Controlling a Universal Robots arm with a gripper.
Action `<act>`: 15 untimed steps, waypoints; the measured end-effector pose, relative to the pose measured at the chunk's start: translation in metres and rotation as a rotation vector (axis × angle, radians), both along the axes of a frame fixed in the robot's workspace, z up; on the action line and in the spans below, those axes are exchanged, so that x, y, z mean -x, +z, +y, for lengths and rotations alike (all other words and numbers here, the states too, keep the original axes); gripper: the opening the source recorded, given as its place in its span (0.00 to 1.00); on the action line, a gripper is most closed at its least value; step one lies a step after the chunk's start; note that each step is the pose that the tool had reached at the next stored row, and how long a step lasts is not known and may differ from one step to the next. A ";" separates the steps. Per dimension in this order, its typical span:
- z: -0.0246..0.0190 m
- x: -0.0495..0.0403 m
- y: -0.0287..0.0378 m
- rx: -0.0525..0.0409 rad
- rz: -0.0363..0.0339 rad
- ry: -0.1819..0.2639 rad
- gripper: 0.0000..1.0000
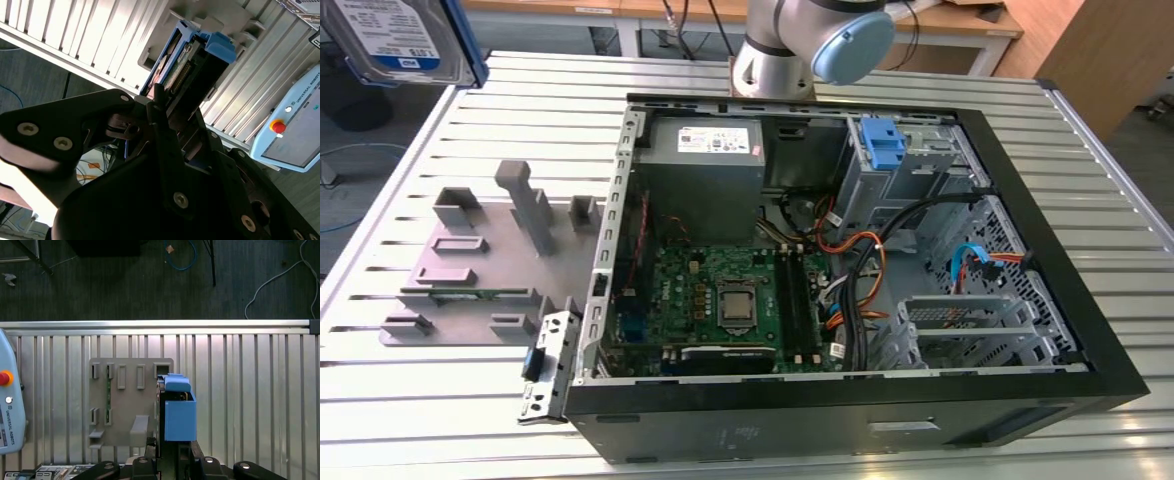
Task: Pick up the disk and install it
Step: 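Pick up the disk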
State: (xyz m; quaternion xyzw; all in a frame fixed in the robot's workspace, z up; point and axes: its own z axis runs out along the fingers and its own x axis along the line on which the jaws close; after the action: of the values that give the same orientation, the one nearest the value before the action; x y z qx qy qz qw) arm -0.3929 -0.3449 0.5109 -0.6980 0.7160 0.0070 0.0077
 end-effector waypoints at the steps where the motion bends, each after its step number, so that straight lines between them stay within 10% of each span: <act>1: 0.0000 -0.0002 0.0000 0.0000 0.0001 0.000 0.35; 15: 0.0000 -0.0013 0.0014 0.0000 0.0000 0.000 0.35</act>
State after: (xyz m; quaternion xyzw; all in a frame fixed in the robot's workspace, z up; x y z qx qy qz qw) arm -0.3917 -0.3449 0.5123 -0.6980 0.7160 0.0070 0.0077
